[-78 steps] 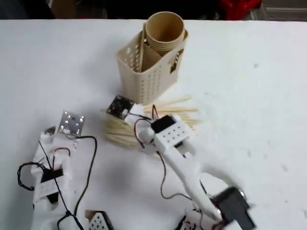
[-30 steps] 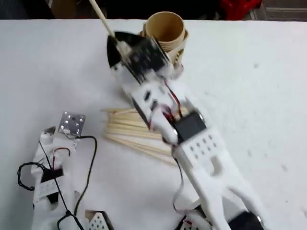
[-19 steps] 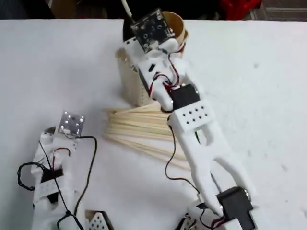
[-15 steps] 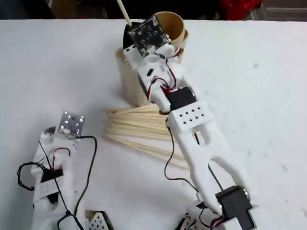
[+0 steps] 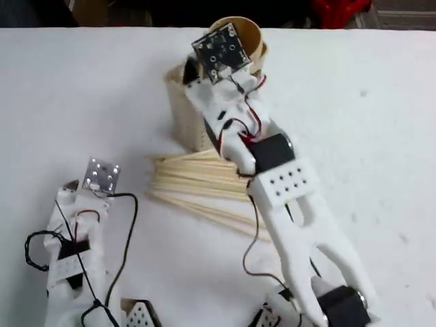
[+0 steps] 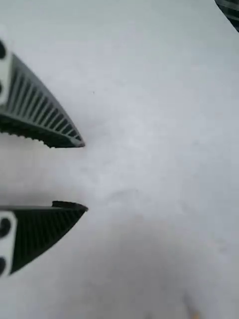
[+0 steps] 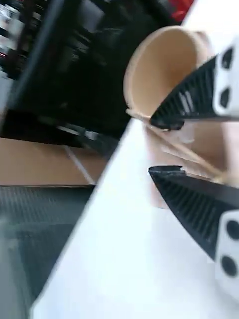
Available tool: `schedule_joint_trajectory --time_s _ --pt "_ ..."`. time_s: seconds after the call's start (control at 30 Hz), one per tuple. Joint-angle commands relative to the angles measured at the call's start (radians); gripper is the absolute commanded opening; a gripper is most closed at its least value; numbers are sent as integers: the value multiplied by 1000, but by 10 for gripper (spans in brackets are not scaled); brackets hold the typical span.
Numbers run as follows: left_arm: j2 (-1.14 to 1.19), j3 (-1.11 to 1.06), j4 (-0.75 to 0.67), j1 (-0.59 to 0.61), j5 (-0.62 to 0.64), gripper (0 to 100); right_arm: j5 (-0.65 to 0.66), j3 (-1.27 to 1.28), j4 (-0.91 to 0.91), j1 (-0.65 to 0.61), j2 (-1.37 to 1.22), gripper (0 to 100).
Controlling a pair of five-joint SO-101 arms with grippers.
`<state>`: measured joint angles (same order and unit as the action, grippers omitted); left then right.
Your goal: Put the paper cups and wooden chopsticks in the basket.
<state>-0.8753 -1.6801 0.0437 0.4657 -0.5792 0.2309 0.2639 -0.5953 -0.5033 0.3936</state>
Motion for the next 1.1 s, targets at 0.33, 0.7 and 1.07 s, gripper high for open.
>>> schedule_joint_trajectory --time_s 0.33,0.7,1.07 --pt "-19 2 -17 2 -8 188 264 144 -657 -229 168 88" --pt "-19 2 -18 2 -6 188 308 414 -352 -275 -143 90" --pt "-19 2 -18 2 -6 188 308 411 -277 -259 -317 91"
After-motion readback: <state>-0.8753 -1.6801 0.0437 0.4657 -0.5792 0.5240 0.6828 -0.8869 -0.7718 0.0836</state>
